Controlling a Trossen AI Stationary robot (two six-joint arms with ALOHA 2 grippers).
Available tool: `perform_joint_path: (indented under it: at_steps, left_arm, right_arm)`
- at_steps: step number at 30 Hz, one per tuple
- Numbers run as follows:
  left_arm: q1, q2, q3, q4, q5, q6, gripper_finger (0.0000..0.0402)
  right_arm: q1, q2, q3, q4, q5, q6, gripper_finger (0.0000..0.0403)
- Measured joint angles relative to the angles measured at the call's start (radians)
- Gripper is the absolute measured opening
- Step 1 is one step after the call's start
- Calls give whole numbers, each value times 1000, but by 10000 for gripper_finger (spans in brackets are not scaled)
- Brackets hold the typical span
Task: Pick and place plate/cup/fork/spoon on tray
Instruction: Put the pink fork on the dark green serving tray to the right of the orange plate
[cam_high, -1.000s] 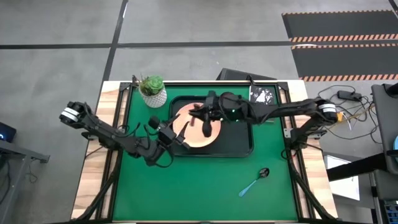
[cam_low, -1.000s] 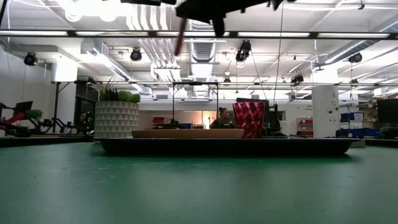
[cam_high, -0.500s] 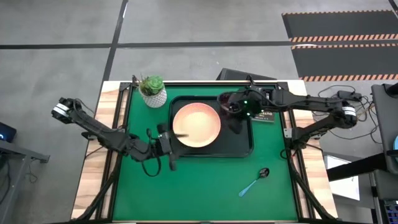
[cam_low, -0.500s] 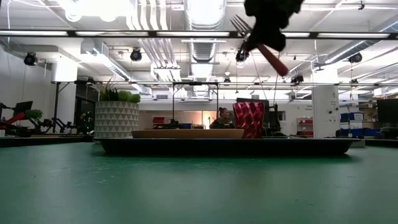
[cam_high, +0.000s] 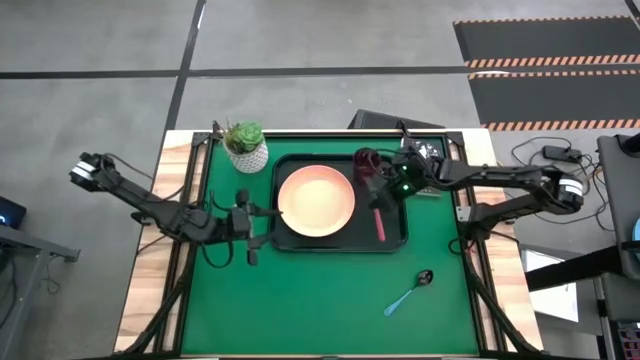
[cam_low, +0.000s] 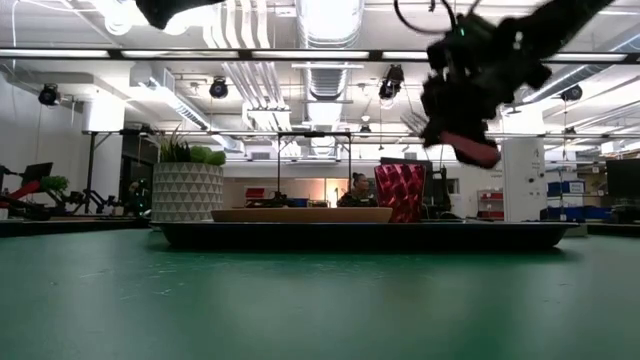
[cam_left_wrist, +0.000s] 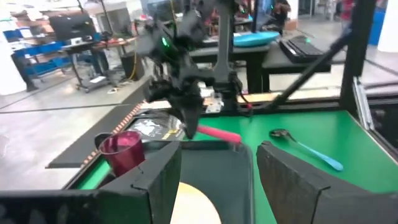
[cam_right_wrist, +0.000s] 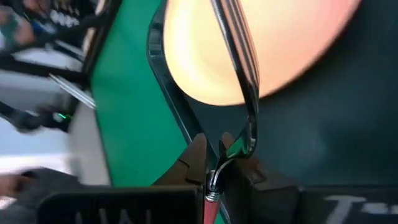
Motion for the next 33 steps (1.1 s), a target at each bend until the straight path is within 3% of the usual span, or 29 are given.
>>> perform_joint_path:
  at_steps: [4,9,16,33]
  left_arm:
    - [0,-48,-52,47,-13,3,189]
    - [0,-95,-62,59,-76,9,190]
    - [0,-141,-75,59,-102,8,190]
    - [0,-152,-88,63,-112,3,190]
  right_arm:
    - [-63,13,-119,138,-82,142,14]
    - [-141,20,-210,151,-88,205,14]
    - [-176,50,-254,155,-24,163,16]
    - [-177,103,-253,186,105,102,87]
